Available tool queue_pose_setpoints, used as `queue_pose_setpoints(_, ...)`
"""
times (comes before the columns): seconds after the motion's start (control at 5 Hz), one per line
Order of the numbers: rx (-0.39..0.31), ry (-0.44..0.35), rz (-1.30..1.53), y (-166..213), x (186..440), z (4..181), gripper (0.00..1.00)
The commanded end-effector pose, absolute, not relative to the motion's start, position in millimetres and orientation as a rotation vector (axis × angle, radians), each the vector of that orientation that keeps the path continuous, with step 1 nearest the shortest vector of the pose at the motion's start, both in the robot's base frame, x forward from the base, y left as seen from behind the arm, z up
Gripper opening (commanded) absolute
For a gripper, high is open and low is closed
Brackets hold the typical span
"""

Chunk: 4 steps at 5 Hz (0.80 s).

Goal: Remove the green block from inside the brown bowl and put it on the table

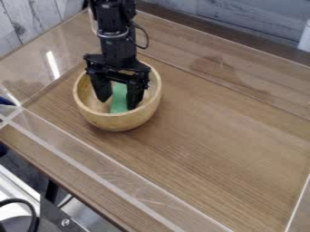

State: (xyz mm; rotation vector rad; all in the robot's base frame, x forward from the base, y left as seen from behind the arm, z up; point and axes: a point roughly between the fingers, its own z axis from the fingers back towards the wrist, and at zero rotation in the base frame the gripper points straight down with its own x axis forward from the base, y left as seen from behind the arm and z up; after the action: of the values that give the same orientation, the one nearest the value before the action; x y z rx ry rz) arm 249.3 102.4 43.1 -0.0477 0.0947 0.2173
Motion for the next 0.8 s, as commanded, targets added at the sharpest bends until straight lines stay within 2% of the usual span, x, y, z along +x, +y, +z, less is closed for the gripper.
queue_pose_setpoints(0.0, -0.043, 0.044, 0.226, 108.8, 259.5, 52.4, 1.0)
queue_pose_setpoints(0.6, -0.055, 0.023, 0.232, 109.8, 266.7, 53.7, 1.0)
